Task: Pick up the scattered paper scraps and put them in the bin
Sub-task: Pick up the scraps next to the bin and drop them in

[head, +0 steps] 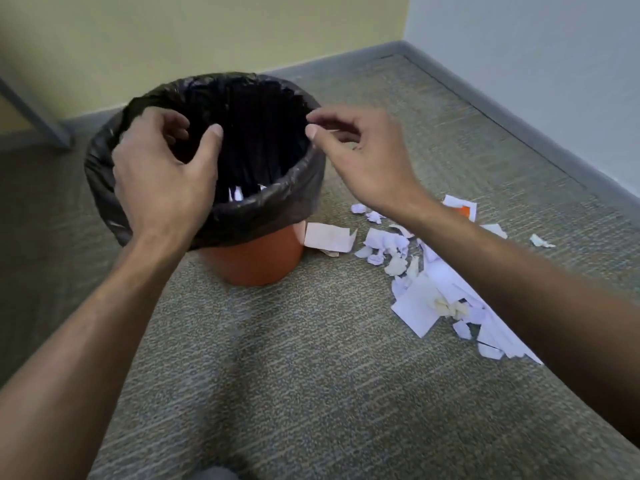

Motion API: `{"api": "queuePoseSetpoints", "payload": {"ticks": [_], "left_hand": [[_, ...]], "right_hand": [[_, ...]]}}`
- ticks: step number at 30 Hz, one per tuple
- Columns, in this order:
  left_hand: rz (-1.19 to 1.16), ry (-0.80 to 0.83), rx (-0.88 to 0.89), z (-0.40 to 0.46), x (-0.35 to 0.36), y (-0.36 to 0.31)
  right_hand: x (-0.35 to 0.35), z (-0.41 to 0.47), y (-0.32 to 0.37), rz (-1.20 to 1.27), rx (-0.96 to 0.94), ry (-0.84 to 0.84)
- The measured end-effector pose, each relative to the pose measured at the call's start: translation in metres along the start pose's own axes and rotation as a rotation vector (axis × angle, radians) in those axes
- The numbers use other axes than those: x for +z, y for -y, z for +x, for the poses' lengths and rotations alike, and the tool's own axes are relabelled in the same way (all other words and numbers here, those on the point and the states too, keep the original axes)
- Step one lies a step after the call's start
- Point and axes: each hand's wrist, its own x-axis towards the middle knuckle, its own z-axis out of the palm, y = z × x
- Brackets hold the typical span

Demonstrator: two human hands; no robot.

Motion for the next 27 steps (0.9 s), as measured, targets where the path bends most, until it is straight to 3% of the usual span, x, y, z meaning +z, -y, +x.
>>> {"api": "queuePoseSetpoints", "payload": {"ticks": [5, 8, 17, 24, 27], "left_hand": [[0.033, 0.010, 0.361, -0.064, 0.011, -0.028], [-0.013, 0.105, 0.478, -0.107, 0.033, -0.038], [0.028, 0.675, 0.321, -0.212, 0.136, -0.029], [0.224, 0.960, 0.197, -0.238, 0.204, -0.027], [0.275, 0.968, 0.098, -0.243, 0.222, -0.032]], "right_hand": [[-0.059, -0.042, -0.044, -0.165, 0.120, -0.030], [-0.099, -0.076, -0.078, -0.258, 0.204, -0.013], [-0.184, -0.178, -0.149, -0.547, 0.433, 0.042], [-0.164, -0.192, -0.179, -0.898, 0.541, 0.481], [-0.152, -0.188, -0.189, -1.006, 0.516, 0.525]]}}
